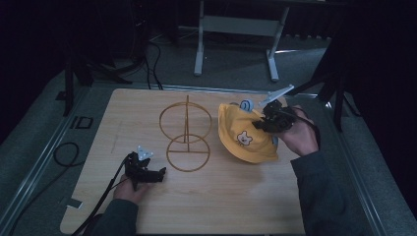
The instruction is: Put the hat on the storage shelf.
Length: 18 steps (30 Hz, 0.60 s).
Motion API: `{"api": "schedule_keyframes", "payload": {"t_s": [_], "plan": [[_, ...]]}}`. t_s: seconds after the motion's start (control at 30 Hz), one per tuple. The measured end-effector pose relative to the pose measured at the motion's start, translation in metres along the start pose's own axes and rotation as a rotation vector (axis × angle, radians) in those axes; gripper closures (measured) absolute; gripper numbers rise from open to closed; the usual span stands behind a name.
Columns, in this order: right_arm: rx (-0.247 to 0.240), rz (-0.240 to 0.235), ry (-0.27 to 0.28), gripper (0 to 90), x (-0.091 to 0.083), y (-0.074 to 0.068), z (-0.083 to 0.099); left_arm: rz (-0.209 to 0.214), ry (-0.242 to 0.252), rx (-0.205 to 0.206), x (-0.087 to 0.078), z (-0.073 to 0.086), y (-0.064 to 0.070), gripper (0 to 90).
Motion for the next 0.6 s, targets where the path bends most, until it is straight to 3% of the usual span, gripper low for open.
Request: {"api": "schedule_keyframes", "payload": {"t_s": [0.6], "plan": [[0.049, -0.004, 0.200, 81.8, -0.023, 0.008, -0.006, 0.000, 0.000, -0.003, 0.000, 0.000, 0.000, 1.9]]}}
Point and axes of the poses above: each handheld gripper's, and its own axes: x roughly forward along the jaws, z roughly out of its underside, y roughly to its right, the point moved 3 cm from there along x, roughly forward along the jaws, and after that the axes turned 7 degrees about y, right-handed, at the moved point
